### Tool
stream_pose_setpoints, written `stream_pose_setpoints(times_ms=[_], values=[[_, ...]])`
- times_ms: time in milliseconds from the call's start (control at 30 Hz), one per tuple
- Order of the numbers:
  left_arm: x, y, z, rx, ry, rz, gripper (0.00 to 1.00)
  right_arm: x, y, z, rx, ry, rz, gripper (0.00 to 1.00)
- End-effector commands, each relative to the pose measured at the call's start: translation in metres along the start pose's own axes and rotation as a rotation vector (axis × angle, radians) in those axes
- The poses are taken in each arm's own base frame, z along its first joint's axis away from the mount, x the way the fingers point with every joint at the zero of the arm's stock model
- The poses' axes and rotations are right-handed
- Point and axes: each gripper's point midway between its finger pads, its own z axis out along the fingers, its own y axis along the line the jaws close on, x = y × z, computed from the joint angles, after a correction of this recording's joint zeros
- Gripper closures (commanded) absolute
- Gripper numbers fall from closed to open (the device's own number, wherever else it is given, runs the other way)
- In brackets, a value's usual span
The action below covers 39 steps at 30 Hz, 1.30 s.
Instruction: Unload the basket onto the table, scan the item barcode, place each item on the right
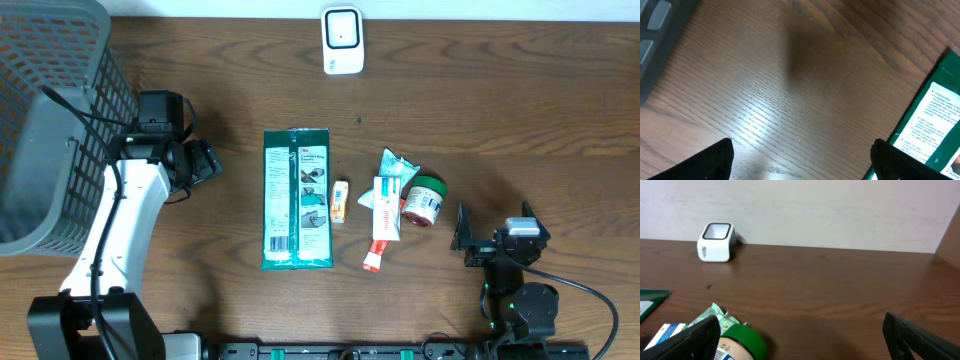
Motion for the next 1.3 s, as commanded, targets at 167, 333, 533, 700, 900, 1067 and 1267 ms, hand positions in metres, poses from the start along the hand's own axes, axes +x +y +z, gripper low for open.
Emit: stream_pose_setpoints(times_ms=[167, 333, 533, 700, 900, 1067, 1267], values=[[-0.003, 0.0029, -0.0018, -0.013, -0.012, 0.001, 0.12, 0.001, 0.0007, 0.0, -0.003, 0.003, -0.006, 0.01], [-0.0031, 0.003, -0.0018, -0.013, -0.013, 0.001, 0.12, 0.001, 0.0007, 0.0, -0.003, 0.003, -0.006, 0.01], [-0.003, 0.0029, -0.0018, -0.013, -0.012, 0.001, 0.12, 0.001, 0.0007, 0.0, -0.003, 0.003, -0.006, 0.01], [-0.003, 0.0029, -0.0018, -0.013, -0.012, 0.001, 0.11, 0.001, 0.0007, 0.0, -0.003, 0.003, -0.006, 0.01], [-0.003, 0.0029, -0.0018, -0.013, -0.012, 0.001, 0.12, 0.001, 0.0007, 0.0, -0.003, 0.003, -0.006, 0.01], [-0.003, 0.0029, -0.0018, -0.013, -0.012, 0.002, 0.12, 0.001, 0.0007, 0.0, -0.003, 0.003, -0.006, 0.01], [-0.003, 0.0029, -0.0018, -0.013, -0.012, 0.001, 0.12, 0.0009, 0.0036, -0.0001, -0.02, 0.002, -0.005, 0.01]])
